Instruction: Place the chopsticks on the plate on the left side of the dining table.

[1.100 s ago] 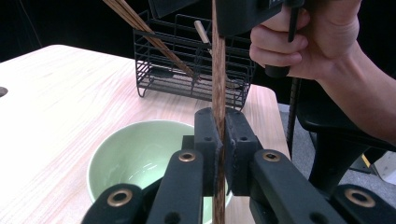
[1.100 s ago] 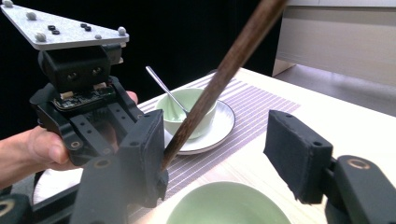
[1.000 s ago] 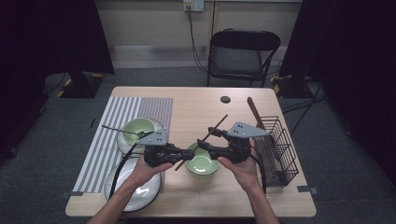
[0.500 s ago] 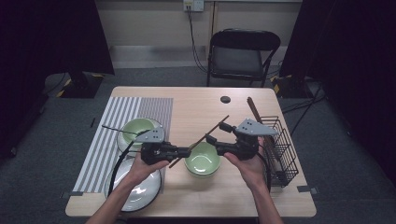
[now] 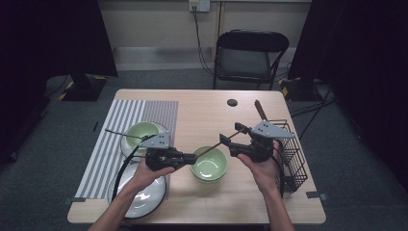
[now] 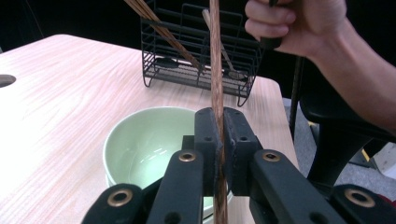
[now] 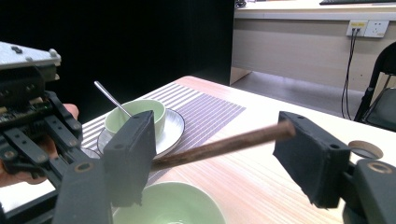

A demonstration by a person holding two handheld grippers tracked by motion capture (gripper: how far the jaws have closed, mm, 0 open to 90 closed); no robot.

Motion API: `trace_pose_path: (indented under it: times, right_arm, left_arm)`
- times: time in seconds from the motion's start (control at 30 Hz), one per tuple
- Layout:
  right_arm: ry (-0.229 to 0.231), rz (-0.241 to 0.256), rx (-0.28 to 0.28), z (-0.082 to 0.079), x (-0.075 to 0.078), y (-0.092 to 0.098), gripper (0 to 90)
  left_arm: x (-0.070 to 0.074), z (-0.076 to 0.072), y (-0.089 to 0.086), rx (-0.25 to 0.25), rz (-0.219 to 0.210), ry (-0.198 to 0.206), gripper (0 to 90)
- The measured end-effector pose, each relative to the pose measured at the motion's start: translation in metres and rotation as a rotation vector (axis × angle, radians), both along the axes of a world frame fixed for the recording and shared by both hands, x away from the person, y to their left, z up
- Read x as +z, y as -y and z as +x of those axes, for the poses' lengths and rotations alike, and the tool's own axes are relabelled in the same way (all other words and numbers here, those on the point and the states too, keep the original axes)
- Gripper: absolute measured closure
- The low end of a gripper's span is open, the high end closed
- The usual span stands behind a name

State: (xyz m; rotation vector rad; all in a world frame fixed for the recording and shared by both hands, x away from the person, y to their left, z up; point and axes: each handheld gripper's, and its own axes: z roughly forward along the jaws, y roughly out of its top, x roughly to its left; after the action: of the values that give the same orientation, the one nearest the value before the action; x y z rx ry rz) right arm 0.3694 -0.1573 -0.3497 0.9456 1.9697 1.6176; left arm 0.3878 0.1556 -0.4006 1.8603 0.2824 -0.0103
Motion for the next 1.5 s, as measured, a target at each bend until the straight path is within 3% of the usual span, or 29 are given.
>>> trace_pose_path:
  times: [0.33,0.57,0.83,0.93,1.1,1.4,1.5]
  right_arm:
    - [-0.005,-0.042,-0.045,0.006,-0.007,0.001,28.4]
    - [-0.017,-0.062,-0.071,0.011,-0.014,0.003,28.3]
    - [-0.043,-0.046,-0.083,0.014,-0.015,0.011,25.5]
    - [-0.053,-0.082,-0.091,0.016,-0.018,0.012,25.5]
    - [-0.111,-0.091,-0.076,0.025,-0.03,0.011,23.5]
    - [-0.159,-0.128,-0.088,0.033,-0.047,0.008,18.5]
    - [-0.175,-0.143,-0.092,0.037,-0.055,0.006,18.6]
  left_arm:
    - [0.005,0.006,-0.018,0.036,-0.042,-0.007,85.5]
    - [0.004,0.008,-0.022,0.046,-0.038,-0.008,85.5]
    - [0.0,0.016,-0.037,0.106,-0.056,-0.018,85.5]
    - [-0.001,0.018,-0.043,0.129,-0.055,-0.017,85.5]
    - [-0.004,0.02,-0.049,0.163,-0.035,-0.014,85.4]
    - [-0.008,0.023,-0.06,0.194,-0.012,-0.022,85.4]
    - [-0.009,0.023,-0.061,0.196,-0.029,-0.04,85.4]
